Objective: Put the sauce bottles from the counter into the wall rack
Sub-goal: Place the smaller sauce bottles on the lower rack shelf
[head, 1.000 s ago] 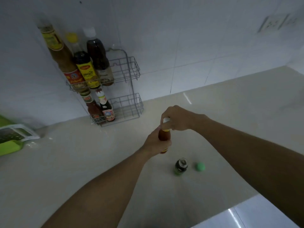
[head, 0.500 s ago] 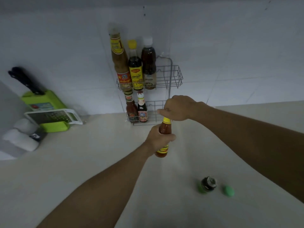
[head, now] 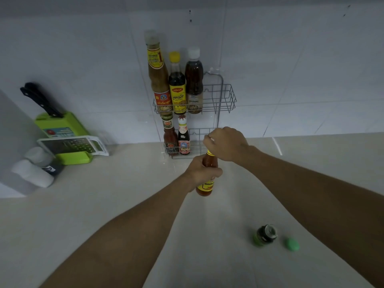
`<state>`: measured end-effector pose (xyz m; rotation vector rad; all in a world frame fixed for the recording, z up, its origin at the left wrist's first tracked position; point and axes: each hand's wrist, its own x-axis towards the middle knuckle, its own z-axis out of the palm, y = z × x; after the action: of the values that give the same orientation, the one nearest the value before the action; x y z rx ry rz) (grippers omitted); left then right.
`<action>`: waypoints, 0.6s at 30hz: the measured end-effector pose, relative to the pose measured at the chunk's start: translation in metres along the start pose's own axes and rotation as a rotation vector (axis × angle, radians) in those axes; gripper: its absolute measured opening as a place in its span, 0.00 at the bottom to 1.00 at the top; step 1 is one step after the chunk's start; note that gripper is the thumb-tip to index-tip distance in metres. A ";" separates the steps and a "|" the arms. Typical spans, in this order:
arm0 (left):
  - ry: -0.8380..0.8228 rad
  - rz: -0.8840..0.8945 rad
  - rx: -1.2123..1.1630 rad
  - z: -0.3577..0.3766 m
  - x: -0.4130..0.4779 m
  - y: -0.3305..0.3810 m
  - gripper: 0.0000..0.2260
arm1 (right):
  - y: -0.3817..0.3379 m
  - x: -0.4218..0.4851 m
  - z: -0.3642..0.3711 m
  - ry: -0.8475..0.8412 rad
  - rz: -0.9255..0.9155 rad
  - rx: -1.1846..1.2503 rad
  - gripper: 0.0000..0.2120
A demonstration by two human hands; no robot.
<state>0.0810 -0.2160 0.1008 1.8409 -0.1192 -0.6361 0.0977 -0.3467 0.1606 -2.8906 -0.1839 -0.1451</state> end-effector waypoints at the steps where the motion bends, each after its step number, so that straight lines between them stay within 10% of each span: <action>1: -0.008 -0.002 0.018 0.001 0.000 -0.003 0.08 | 0.000 0.000 0.000 -0.052 0.053 -0.036 0.19; 5: -0.156 -0.047 0.075 -0.002 -0.002 -0.011 0.08 | 0.007 0.003 -0.009 -0.316 0.007 -0.098 0.25; 18: -0.136 -0.048 0.047 -0.004 0.004 -0.013 0.09 | 0.004 0.005 0.005 -0.221 0.018 0.064 0.27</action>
<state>0.0838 -0.2094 0.0889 1.8494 -0.1813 -0.7987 0.1039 -0.3490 0.1550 -2.8380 -0.1975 0.1817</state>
